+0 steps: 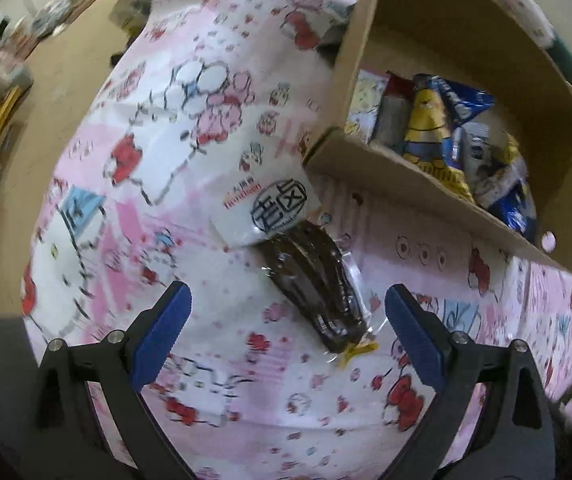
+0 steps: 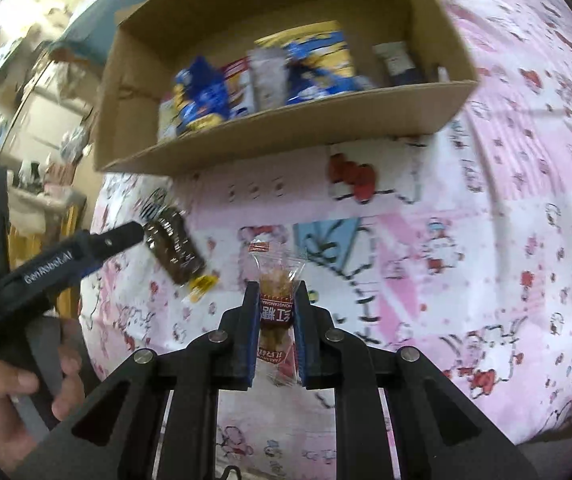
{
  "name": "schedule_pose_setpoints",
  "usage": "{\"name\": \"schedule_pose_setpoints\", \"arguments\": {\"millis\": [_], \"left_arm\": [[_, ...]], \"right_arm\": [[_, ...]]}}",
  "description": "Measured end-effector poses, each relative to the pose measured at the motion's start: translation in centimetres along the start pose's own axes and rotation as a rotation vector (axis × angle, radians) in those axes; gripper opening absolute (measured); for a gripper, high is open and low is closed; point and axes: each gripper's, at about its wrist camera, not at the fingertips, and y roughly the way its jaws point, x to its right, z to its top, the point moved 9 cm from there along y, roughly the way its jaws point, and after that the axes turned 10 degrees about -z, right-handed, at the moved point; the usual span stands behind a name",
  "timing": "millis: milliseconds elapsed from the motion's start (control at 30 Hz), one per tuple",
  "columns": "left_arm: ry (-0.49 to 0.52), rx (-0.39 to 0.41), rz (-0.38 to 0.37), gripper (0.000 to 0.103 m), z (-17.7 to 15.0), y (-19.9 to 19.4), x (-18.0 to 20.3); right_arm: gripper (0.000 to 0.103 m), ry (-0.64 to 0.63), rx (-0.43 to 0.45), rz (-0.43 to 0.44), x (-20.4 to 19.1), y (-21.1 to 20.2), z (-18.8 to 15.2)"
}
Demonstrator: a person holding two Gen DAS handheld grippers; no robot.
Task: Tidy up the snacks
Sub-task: 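Grasp the dark brown snack bag with the left tool while the right tool grasps a clear packet, then lower both held snacks into the box and open both tools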
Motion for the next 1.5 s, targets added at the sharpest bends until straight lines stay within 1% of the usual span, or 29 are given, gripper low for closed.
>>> {"name": "schedule_pose_setpoints", "arguments": {"millis": [33, 133, 167, 200, 267, 333, 367, 400, 433, 467, 500, 533, 567, 600, 633, 700, 733, 800, 900, 967, 1100, 1233, 1400, 1500], "left_arm": [[-0.016, -0.004, 0.012, 0.096, -0.1, 0.6, 0.0], [-0.042, -0.062, 0.088, 0.096, -1.0, 3.6, 0.0], [-0.044, -0.094, 0.131, 0.097, -1.5, 4.5, -0.1], [-0.032, -0.083, 0.148, 0.101, -1.6, 4.7, 0.1], [0.018, -0.08, 0.16, 0.101, -2.0, 5.0, 0.8], [0.051, -0.081, 0.15, 0.099, -2.3, 4.9, 1.0], [0.066, -0.085, 0.137, 0.096, -2.4, 4.8, 0.9], [0.079, -0.085, 0.125, 0.089, -2.5, 4.7, 0.8], [0.089, -0.083, 0.12, 0.085, -2.6, 4.4, 0.6], [0.105, -0.079, 0.116, 0.075, -2.7, 4.0, 0.3], [0.117, -0.077, 0.111, 0.06, -2.8, 3.7, 0.2], [0.128, -0.074, 0.104, 0.052, -2.8, 3.4, 0.2], [0.138, -0.073, 0.091, 0.039, -2.9, 3.0, 0.1], [0.146, -0.079, 0.063, 0.033, -3.0, 2.6, 0.1], [0.149, -0.092, 0.028, 0.031, -3.1, 2.4, 0.2], [0.155, -0.108, -0.01, 0.02, -3.4, 1.9, 0.0], [0.163, -0.102, -0.016, 0.02, -3.6, 1.3, -0.1], [0.193, -0.088, -0.032, 0.014, -4.0, 0.2, 0.1], [0.233, -0.093, -0.056, 0.014, -5.2, -1.0, 0.6], [0.249, -0.081, -0.068, 0.013, -5.9, -2.2, 0.7], [0.25, -0.053, -0.083, 0.014, -6.9, -4.9, 0.8], [0.256, -0.002, -0.095, 0.014, -6.5, -7.2, 0.5], [0.265, 0.092, -0.124, 0.014, -3.9, -10.8, -0.2], [0.287, 0.151, -0.134, 0.014, -1.9, -12.3, 1.6]], "right_arm": [[0.016, 0.009, -0.002, 0.002, 0.2, 0.1, 0.1], [0.016, 0.045, -0.008, 0.026, 1.1, -0.1, 0.5], [0.016, 0.05, -0.004, 0.03, 1.5, -0.3, 0.6], [0.016, 0.055, 0.001, 0.036, 1.5, -0.5, 0.7], [0.016, 0.058, -0.002, 0.049, 0.8, -0.3, 0.4], [0.016, 0.067, -0.01, 0.06, 1.0, -0.5, 0.4], [0.016, 0.069, -0.011, 0.063, 1.3, -0.8, 0.4], [0.016, 0.073, -0.013, 0.073, 1.3, -0.9, 0.4], [0.016, 0.075, -0.012, 0.078, 1.3, -1.0, 0.5], [0.016, 0.077, -0.009, 0.083, 1.2, -1.1, 0.7], [0.016, 0.077, -0.008, 0.088, 1.0, -1.1, 0.8], [0.016, 0.078, -0.007, 0.096, 0.8, -1.2, 0.9], [0.016, 0.076, -0.006, 0.101, 0.6, -1.3, 1.0], [0.016, 0.073, -0.006, 0.104, 0.3, -1.0, 1.0], [0.016, 0.067, -0.006, 0.106, 0.1, -1.1, 1.0], [0.016, 0.062, -0.006, 0.11, -0.2, -1.0, 0.9], [0.016, 0.059, -0.007, 0.112, -0.3, -1.1, 0.9], [0.016, 0.052, -0.007, 0.114, -0.5, -1.1, 0.8], [0.016, 0.053, -0.006, 0.12, -0.7, -1.2, 0.7], [0.016, 0.052, -0.004, 0.125, -0.8, -1.3, 0.7], [0.016, 0.045, -0.001, 0.136, -1.1, -1.6, 0.3], [0.016, 0.038, 0.004, 0.14, -1.3, -2.0, 0.1], [0.016, 0.029, 0.027, 0.164, -1.9, -2.8, 0.4], [0.016, 0.017, 0.064, 0.188, -2.4, -3.8, 1.2]]}}
